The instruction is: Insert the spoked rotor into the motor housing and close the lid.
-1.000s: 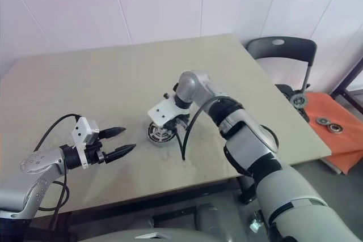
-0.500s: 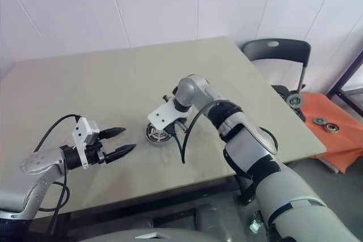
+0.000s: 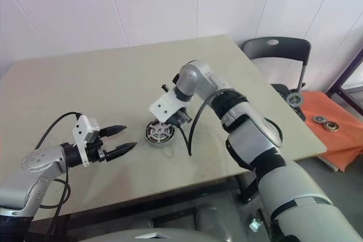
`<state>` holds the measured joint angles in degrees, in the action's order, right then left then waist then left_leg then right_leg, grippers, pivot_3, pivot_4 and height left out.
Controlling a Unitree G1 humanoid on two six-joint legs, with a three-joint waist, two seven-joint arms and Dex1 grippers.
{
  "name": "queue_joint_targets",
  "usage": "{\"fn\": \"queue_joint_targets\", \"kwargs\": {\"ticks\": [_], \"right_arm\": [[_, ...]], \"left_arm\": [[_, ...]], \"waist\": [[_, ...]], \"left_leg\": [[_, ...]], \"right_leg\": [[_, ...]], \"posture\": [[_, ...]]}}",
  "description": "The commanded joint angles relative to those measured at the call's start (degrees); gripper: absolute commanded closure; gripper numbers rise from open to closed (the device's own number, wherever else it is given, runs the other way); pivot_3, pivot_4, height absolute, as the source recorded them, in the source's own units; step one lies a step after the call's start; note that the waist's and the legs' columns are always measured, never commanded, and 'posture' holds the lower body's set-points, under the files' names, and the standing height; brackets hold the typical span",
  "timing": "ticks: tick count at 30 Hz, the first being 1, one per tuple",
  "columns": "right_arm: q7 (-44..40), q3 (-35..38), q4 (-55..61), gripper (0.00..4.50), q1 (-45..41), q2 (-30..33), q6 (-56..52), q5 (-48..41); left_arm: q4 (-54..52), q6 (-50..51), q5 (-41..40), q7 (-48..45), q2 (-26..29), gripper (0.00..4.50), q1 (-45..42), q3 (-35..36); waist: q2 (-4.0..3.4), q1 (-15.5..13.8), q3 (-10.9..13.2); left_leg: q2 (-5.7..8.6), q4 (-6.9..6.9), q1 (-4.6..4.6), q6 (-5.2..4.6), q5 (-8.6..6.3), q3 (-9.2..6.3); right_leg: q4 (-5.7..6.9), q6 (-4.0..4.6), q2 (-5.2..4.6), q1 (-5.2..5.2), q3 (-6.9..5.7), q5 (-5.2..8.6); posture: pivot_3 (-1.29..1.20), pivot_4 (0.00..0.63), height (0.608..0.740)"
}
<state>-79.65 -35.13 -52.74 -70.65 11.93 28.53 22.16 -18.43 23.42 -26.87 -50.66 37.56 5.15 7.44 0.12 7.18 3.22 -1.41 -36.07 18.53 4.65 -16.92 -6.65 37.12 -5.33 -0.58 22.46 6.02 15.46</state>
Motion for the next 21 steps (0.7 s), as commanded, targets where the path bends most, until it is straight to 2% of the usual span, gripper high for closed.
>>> {"fn": "queue_joint_targets", "kwargs": {"ticks": [1, 7, 12, 17, 21], "right_arm": [[1.15, 1.46, 0.49, 4.47, -1.58, -1.07, 0.07, -1.14], [0.95, 1.19, 3.84, 4.47, -0.9, -1.77, 0.88, -1.79], [-3.36, -0.84, 9.8, 4.47, 1.12, -0.55, 1.34, -1.97], [-2.13, -3.49, 10.58, 4.47, 2.39, -1.04, 2.78, 0.58], [1.79, -5.23, 6.88, 4.47, 1.65, -2.3, 4.48, 3.56]], "left_arm": [[-0.65, -0.39, -0.34, 0.03, 0.05, 0.62, -0.62, 0.18], [-1.07, -0.31, -0.46, 0.28, -0.06, 0.62, -0.05, 0.35], [-1.32, -0.24, -0.58, 0.24, -0.14, 0.62, 0.04, 0.11], [-1.25, -0.4, -0.77, -0.12, -0.85, 0.62, -0.34, -0.35], [-1.29, -0.5, -0.35, 0.18, -1.14, 0.62, -0.22, -0.57]], "waist": [[0.0, -0.05, 0.0], [0.0, -0.1, 0.01], [0.0, -0.12, 0.0], [0.0, -0.14, 0.0], [0.01, -0.09, 0.0]], "left_leg": [[0.0, 0.0, 0.0, 0.0, 0.0, 0.0], [0.0, -0.01, 0.01, 0.0, 0.0, 0.0], [0.0, 0.01, 0.01, 0.0, 0.0, -0.01], [0.0, -0.02, 0.0, 0.0, 0.0, -0.01], [0.0, -0.02, 0.0, 0.0, 0.0, -0.01]], "right_leg": [[0.0, 0.0, 0.0, -0.01, 0.0, 0.0], [0.0, 0.0, 0.0, -0.01, 0.0, 0.0], [-0.01, -0.02, 0.0, 0.01, 0.0, 0.01], [0.0, -0.01, 0.0, -0.01, 0.0, 0.01], [0.0, 0.0, 0.0, 0.0, 0.0, 0.01]], "posture": [[0.0, 0.0, 0.74], [0.0, 0.0, 0.74], [0.0, 0.0, 0.74], [0.0, 0.0, 0.74], [0.0, 0.0, 0.74]]}}
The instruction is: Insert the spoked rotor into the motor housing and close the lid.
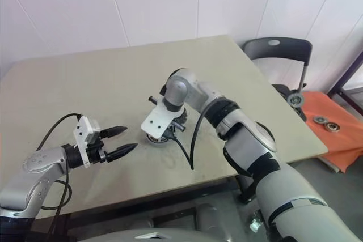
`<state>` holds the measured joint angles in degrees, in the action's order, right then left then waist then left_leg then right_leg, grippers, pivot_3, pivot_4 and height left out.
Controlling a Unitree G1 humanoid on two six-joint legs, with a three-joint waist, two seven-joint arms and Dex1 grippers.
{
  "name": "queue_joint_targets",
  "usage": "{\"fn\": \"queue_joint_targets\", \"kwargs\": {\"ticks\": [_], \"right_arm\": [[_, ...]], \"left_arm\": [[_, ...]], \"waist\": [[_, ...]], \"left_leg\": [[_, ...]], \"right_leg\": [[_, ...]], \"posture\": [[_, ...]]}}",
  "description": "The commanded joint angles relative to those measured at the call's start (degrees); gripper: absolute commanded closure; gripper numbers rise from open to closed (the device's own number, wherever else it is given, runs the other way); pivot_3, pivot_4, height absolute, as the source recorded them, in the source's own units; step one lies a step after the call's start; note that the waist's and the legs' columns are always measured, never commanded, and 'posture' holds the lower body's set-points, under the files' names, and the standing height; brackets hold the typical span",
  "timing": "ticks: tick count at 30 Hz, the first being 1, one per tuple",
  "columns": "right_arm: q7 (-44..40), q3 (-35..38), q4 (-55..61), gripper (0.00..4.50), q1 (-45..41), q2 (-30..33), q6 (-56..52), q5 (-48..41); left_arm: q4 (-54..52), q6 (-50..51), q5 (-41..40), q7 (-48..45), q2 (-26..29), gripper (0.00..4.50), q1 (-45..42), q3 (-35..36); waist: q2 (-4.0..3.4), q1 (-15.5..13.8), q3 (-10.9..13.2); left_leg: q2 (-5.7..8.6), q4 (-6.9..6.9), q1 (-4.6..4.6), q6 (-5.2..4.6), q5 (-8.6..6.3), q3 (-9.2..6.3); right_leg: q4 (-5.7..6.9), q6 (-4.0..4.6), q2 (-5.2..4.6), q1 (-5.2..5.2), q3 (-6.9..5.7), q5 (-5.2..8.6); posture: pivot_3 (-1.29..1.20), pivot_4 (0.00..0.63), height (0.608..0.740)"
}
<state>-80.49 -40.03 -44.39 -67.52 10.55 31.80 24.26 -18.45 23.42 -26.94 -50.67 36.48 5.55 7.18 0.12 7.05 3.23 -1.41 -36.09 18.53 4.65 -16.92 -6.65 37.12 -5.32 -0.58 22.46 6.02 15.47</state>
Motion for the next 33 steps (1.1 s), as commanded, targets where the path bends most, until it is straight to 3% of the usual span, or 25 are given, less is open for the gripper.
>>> {"fn": "queue_joint_targets", "kwargs": {"ticks": [1, 13, 26, 33], "right_arm": [[3.32, -0.47, -2.52, 4.47, -1.85, -1.26, 1.25, 1.83], [8.0, -0.64, -11.7, 4.47, -5.96, -2.99, 3.72, 4.65], [7.01, 1.6, -11.05, 4.47, -8.07, -3.09, 4.26, 2.39], [7.66, -0.96, -12.82, 4.47, -4.39, -3.84, 3.76, 4.93]], "left_arm": [[-1.39, -0.53, -0.23, 0.27, -0.12, 0.62, -0.46, -0.31], [-2.75, -0.31, -0.69, 0.95, 0.33, 0.62, 1.39, 0.55], [-2.39, -0.26, -0.61, 0.85, 0.18, 0.62, 0.68, 0.02], [-2.76, -0.16, -0.67, 1.2, -0.01, 0.62, 0.92, 0.02]], "waist": [[0.0, 0.05, 0.0], [0.01, -0.04, 0.02], [-0.01, 0.04, 0.04], [0.01, 0.03, 0.02]], "left_leg": [[0.0, 0.01, 0.0, 0.0, 0.0, 0.0], [0.0, -0.04, -0.01, 0.0, 0.0, 0.0], [0.0, 0.05, 0.02, 0.0, 0.0, 0.0], [0.0, 0.06, 0.02, 0.0, 0.0, 0.0]], "right_leg": [[0.0, 0.0, 0.0, 0.0, 0.0, 0.0], [0.0, -0.06, 0.0, -0.04, 0.0, 0.08], [0.0, 0.02, 0.0, 0.04, 0.0, 0.02], [-0.01, 0.03, 0.0, 0.04, 0.0, 0.03]], "posture": [[0.0, 0.0, 0.74], [0.0, 0.0, 0.74], [0.0, 0.0, 0.74], [0.0, 0.0, 0.74]]}}
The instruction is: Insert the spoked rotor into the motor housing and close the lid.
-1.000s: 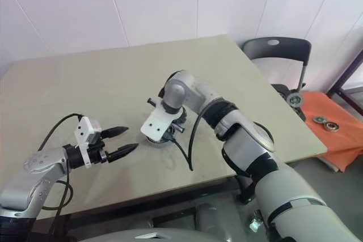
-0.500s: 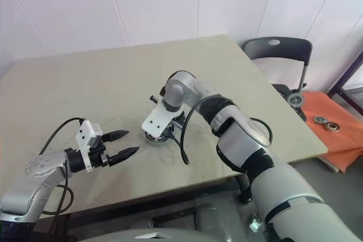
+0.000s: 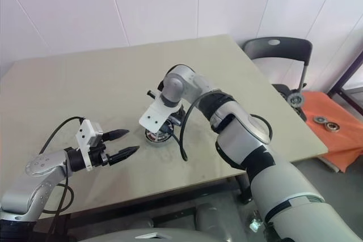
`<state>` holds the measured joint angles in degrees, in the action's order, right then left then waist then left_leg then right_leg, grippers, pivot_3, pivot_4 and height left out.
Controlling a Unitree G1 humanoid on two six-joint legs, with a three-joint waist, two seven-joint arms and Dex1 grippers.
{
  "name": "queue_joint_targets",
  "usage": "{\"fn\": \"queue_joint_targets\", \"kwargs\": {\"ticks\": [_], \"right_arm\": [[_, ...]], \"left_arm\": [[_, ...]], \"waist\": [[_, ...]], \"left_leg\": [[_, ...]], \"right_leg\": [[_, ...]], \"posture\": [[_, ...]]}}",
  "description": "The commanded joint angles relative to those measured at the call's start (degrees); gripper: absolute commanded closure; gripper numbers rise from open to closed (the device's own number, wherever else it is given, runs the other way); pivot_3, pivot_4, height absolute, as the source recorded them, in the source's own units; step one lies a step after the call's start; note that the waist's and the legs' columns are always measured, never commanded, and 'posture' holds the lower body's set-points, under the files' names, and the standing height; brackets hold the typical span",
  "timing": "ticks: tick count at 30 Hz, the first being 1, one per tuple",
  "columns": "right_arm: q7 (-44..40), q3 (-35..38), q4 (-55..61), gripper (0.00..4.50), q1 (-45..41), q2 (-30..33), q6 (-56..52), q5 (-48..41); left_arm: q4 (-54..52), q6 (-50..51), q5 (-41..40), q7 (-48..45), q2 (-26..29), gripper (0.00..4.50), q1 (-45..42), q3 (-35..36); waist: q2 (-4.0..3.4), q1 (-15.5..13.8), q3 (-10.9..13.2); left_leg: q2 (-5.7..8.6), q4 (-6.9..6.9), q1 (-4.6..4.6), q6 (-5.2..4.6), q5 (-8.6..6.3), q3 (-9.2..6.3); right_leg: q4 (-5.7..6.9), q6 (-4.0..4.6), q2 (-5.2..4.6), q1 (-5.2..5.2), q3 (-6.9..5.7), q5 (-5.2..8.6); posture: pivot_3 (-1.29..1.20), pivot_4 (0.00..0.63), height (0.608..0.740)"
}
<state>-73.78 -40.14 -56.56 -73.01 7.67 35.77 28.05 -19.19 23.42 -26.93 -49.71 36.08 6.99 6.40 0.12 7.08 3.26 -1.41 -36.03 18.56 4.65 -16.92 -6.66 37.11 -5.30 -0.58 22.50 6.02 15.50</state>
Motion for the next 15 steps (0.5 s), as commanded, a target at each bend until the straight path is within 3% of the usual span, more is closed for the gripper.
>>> {"fn": "queue_joint_targets", "kwargs": {"ticks": [1, 7, 15], "right_arm": [[1.33, -1.14, -0.95, 4.47, 1.53, -1.04, -0.31, 1.64], [2.19, -2.2, -1.41, 4.47, 4.5, -1.13, -1.17, 2.89], [2.54, 2.0, -1.2, 4.47, 0.47, -2.47, -2.68, -0.36]], "left_arm": [[-2.06, -0.15, -0.69, 0.28, 0.39, 0.62, -0.47, 0.81], [-2.37, -0.11, -0.96, 0.31, 0.58, 0.62, 0.36, 1.38], [-1.68, -0.19, -0.77, 0.06, 0.61, 0.62, -0.57, 0.9]], "waist": [[0.01, 0.0, -0.01], [0.01, 0.12, -0.02], [0.02, 0.25, -0.02]], "left_leg": [[0.0, 0.0, -0.01, 0.0, 0.0, 0.0], [0.0, -0.02, -0.17, 0.0, 0.0, 0.0], [0.0, -0.09, -0.19, 0.0, 0.0, 0.0]], "right_leg": [[0.0, 0.0, 0.0, -0.01, 0.0, 0.0], [0.01, -0.18, 0.0, -0.16, 0.0, 0.14], [0.08, -0.15, 0.02, -0.16, 0.01, 0.16]], "posture": [[0.0, 0.0, 0.74], [0.0, 0.0, 0.74], [0.0, 0.0, 0.74]]}}
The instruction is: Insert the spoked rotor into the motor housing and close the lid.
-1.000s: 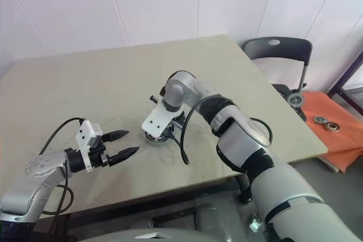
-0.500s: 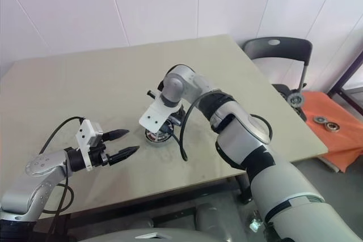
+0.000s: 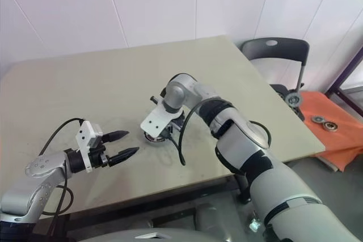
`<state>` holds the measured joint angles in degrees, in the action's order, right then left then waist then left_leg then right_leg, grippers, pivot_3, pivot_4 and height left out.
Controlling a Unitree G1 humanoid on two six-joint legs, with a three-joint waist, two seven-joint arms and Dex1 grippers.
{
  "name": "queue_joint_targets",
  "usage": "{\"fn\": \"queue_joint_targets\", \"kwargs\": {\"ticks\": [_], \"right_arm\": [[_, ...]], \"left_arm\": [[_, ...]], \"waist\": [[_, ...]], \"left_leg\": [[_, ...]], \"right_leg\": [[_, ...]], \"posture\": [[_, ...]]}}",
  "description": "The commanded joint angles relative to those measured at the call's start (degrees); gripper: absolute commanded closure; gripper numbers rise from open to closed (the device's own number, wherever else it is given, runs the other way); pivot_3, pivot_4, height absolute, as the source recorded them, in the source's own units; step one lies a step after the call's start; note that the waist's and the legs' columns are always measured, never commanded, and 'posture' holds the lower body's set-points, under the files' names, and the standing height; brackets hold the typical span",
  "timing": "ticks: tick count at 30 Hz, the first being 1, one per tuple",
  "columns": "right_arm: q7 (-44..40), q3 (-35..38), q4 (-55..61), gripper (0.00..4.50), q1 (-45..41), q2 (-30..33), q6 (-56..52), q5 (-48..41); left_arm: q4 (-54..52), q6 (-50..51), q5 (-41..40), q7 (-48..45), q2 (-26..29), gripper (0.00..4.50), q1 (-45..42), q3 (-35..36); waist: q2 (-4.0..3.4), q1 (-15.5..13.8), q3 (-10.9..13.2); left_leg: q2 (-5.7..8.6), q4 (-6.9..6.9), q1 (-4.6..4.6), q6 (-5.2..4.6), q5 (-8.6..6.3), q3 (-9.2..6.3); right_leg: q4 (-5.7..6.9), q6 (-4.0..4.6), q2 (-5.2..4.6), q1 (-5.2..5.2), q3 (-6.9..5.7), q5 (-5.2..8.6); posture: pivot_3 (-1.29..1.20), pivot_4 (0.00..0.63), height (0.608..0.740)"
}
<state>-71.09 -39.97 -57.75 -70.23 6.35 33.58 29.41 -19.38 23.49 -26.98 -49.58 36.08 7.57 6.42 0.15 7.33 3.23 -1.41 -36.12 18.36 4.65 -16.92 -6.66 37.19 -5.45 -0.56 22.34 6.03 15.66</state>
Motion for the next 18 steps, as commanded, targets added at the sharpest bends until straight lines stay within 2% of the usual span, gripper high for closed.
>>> {"fn": "queue_joint_targets", "kwargs": {"ticks": [1, 10, 18], "right_arm": [[-0.26, 2.59, -0.03, 4.47, -3.28, -1.25, -0.8, -2.39], [-0.9, 4.62, -0.37, 4.47, -6.6, -0.29, 0.07, -4.02], [-3.39, 1.91, 2.02, 4.47, -2.39, 0.82, 1.72, -2.62]], "left_arm": [[-1.43, -0.29, -0.7, -0.12, 0.61, 0.62, -1.25, 0.85], [-1.12, -0.47, -0.5, -0.41, 0.55, 0.62, -1.48, 0.72], [-1.52, -0.44, -0.57, -0.12, 0.31, 0.62, -1.15, 0.75]], "waist": [[-0.02, 0.0, 0.02], [-0.04, -0.33, 0.05], [-0.03, -0.23, 0.05]], "left_leg": [[0.0, 0.01, 0.01, 0.0, 0.0, 0.0], [0.0, 0.13, 0.28, 0.0, -0.01, 0.0], [0.0, 0.1, 0.32, 0.0, -0.01, 0.0]], "right_leg": [[0.0, 0.0, 0.0, 0.02, 0.0, 0.0], [-0.13, 0.06, -0.04, 0.22, -0.01, -0.16], [-0.11, 0.13, -0.03, 0.25, -0.02, -0.11]], "posture": [[0.0, 0.0, 0.74], [0.0, 0.0, 0.74], [0.0, 0.0, 0.74]]}}
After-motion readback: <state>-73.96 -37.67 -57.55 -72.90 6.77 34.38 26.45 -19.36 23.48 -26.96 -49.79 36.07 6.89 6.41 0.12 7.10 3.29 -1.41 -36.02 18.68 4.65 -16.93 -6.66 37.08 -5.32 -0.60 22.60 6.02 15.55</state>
